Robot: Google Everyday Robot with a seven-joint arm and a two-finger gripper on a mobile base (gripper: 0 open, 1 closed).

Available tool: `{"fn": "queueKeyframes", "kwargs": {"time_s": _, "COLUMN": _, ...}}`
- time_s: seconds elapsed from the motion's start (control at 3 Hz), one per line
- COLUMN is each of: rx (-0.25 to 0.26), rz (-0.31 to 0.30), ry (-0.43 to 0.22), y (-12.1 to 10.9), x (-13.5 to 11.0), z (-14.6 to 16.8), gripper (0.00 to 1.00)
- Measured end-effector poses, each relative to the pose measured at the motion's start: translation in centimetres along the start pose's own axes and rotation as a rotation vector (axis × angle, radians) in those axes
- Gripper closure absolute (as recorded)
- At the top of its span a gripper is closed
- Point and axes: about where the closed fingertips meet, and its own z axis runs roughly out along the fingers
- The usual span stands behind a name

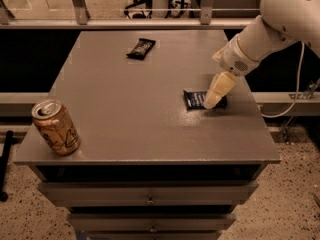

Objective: Pick rxbar blueberry

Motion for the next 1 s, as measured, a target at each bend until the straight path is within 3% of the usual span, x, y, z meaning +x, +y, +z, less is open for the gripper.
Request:
{"fn": "queueKeyframes", "kwargs": {"time_s": 0.67, "rx": -0.011, "rz": 0.0, "ry": -0.022, "y": 0.95, "x": 1.29, "z": 1.25, "gripper": 0.49}}
{"fn": "queueKeyframes", "kwargs": {"time_s": 1.0, "rx": -0.01, "rz": -0.001, "ry": -0.022, "y": 0.85, "x": 1.06, "z": 0.84, "gripper": 0.8}}
